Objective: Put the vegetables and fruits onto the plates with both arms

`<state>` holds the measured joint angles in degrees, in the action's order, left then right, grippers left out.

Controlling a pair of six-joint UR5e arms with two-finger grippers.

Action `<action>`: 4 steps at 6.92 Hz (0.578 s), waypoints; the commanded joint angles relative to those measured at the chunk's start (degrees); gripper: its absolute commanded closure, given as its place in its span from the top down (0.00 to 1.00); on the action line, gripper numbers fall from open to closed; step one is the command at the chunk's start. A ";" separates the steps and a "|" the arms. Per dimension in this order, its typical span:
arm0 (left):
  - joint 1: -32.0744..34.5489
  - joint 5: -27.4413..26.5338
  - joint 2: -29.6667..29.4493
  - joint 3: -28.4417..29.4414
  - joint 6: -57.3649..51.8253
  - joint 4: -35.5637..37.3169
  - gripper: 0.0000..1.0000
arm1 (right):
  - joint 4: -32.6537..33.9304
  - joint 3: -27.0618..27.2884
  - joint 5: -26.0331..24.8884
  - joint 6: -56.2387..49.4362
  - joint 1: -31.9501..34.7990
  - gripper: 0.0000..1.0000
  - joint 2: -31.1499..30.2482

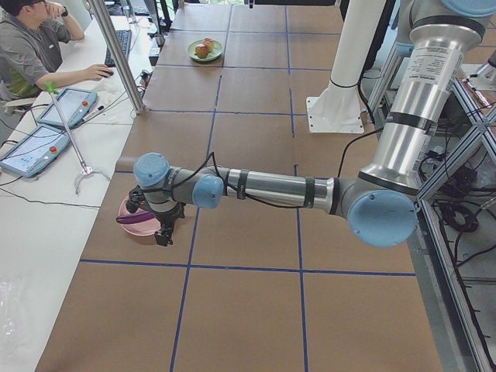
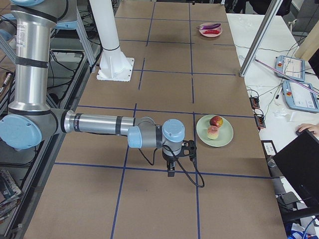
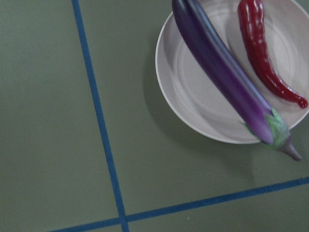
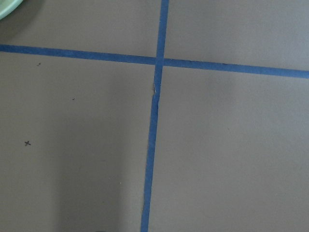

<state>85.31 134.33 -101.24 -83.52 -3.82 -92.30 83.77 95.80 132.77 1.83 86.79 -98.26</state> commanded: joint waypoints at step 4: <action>5.22 0.14 20.27 -12.98 -5.33 4.50 1.00 | 11.94 8.35 -0.23 -6.32 2.33 1.00 -3.25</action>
<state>90.35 134.25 -83.71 -95.60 -9.27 -87.64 95.16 103.85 132.40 -4.13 88.97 -101.14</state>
